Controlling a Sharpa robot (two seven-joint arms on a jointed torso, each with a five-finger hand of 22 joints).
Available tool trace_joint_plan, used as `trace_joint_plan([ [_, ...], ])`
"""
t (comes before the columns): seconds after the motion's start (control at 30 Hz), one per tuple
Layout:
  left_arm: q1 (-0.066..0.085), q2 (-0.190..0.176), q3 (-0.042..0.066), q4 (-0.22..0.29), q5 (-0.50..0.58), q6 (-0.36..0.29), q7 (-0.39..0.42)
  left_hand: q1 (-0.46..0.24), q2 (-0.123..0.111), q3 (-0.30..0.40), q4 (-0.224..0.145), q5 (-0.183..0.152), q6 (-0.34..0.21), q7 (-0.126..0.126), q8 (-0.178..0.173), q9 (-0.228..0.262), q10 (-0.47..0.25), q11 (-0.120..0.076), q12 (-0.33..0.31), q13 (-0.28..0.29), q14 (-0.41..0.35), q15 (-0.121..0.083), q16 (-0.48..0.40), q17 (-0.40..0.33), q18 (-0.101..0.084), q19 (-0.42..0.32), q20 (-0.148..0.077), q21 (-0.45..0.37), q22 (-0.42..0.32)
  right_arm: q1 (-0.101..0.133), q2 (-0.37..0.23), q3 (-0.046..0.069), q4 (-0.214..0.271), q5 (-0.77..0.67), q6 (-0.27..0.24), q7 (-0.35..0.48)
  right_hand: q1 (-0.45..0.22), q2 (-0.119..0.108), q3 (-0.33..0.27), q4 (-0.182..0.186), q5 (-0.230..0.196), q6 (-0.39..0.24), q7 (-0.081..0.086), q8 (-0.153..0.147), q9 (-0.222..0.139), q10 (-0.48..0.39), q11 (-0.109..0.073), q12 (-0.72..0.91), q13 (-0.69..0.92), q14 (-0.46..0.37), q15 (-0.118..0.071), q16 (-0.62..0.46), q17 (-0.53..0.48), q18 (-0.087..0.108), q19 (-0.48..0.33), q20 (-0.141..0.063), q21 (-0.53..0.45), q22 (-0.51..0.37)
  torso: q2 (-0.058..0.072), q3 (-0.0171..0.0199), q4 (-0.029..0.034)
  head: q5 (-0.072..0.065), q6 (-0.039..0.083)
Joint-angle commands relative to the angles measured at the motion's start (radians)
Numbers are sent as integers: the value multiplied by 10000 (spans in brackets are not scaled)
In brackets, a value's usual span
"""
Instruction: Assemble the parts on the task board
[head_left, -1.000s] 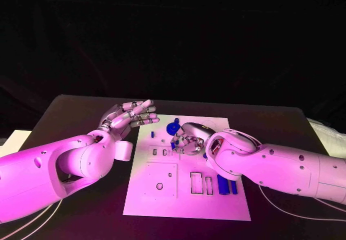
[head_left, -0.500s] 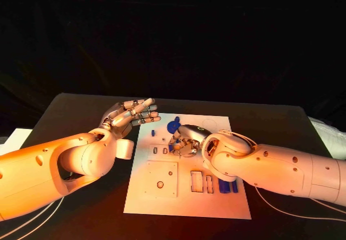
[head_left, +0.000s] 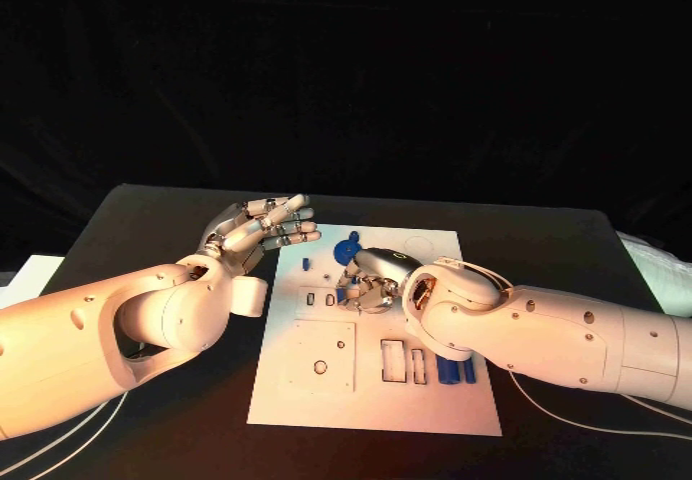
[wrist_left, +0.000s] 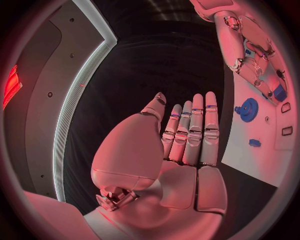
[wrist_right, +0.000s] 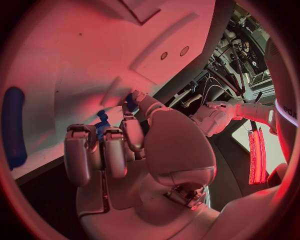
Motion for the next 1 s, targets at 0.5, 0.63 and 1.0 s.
trace_joint_plan([
  [0.5, 4, -4, 6, 26, 17, 222, 14, -17, 104, -7, -95, -58, 55, -14, -66, -14, 75, -15, -74, 1, 69, -25, -58, 26, 121, 71, 13, -73, -15, -72, -9, -39, 20, -286, 651, -215, -252, -608, -57, -274, 136, -167, 56, -203, -97, -322, 112, -616, 99, 849, 1, -98, 1701, -67, 151, 15, -65, 818, -6, -5, 6, -9, -27],
  [0.63, 4, -7, 6, 28, 17, 223, 5, -17, 104, -7, -95, -58, 55, -14, -66, -14, 75, -15, -74, 1, 69, -25, -58, 26, 121, 71, 13, -73, -15, -73, -11, -39, 12, -293, 609, -203, -292, -663, -77, -280, 184, -230, 77, -214, -118, -363, 128, -724, 37, 848, 14, -102, 1695, -65, 146, 27, -71, 808, -2, -5, 3, -9, -28],
  [1.0, 4, -14, 6, 27, 17, 222, 2, -19, 107, -9, -98, -59, 55, -11, -70, -14, 74, -14, -78, 0, 72, -26, -62, 30, 121, 74, 13, -76, -16, -94, 3, -39, 14, -295, 340, -189, -537, -889, -299, -212, -127, -776, 192, -231, -250, -506, 240, -1092, -195, 836, 106, -133, 1652, -61, 134, 111, -92, 785, -3, -6, 11, -24, -30],
])
